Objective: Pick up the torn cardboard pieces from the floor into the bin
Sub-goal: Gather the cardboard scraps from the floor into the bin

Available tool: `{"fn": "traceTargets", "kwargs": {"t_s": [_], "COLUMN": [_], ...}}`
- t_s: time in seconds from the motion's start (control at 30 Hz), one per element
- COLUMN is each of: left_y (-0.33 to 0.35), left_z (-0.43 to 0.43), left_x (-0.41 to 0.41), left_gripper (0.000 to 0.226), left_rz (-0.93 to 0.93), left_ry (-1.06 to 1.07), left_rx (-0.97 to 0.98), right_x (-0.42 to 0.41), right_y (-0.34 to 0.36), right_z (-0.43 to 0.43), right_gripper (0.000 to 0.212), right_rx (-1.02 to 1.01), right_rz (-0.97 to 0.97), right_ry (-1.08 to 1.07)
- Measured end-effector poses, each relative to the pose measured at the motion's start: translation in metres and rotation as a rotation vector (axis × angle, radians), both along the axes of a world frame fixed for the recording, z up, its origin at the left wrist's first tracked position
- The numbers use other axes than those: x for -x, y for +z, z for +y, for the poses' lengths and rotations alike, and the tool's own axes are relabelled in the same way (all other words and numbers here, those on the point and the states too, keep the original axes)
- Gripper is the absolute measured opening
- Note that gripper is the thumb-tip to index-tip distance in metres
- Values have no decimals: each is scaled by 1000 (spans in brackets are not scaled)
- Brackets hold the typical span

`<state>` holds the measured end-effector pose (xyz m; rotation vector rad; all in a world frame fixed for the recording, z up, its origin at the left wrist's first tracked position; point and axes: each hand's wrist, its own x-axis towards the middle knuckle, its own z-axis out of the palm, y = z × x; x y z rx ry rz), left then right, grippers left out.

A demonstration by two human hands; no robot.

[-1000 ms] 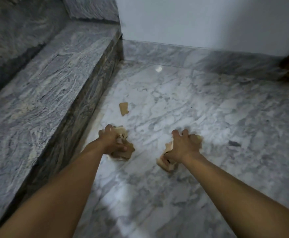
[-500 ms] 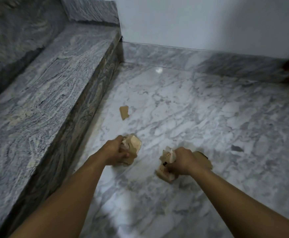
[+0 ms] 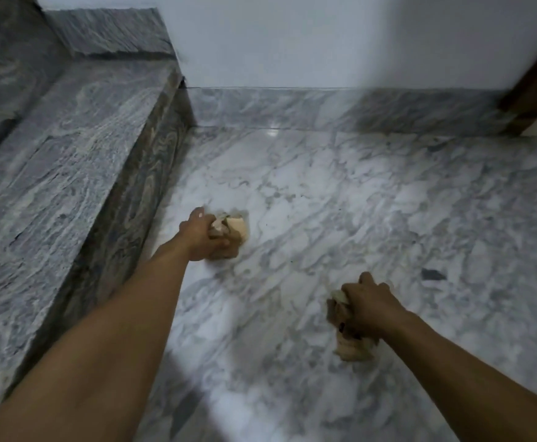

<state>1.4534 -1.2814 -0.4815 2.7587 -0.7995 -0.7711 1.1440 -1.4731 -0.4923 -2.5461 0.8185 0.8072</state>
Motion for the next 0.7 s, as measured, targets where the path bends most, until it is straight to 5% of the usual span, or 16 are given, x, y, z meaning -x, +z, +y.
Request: {"fn": "traceTargets", "kwargs": {"t_s": [0.27, 0.43, 0.5, 0.7], "left_y": [-16, -15, -14, 15], "left_z": [-2, 3, 2, -22], "left_x": [14, 49, 80, 159], "left_gripper": [59, 44, 48, 38], "left_rz": [1, 123, 192, 544], "left_ry": [113, 135, 113, 115], "left_rx": [106, 151, 194, 469], "right_x": [4, 10, 22, 32], "right_y": [-3, 1, 6, 45], "right_z": [0, 8, 14, 17], "right_gripper": [36, 63, 54, 33], "right_rx": [-45, -120, -182, -917], "right_rz": [-63, -181, -223, -563], "right_ry": [-36, -132, -251, -921]}}
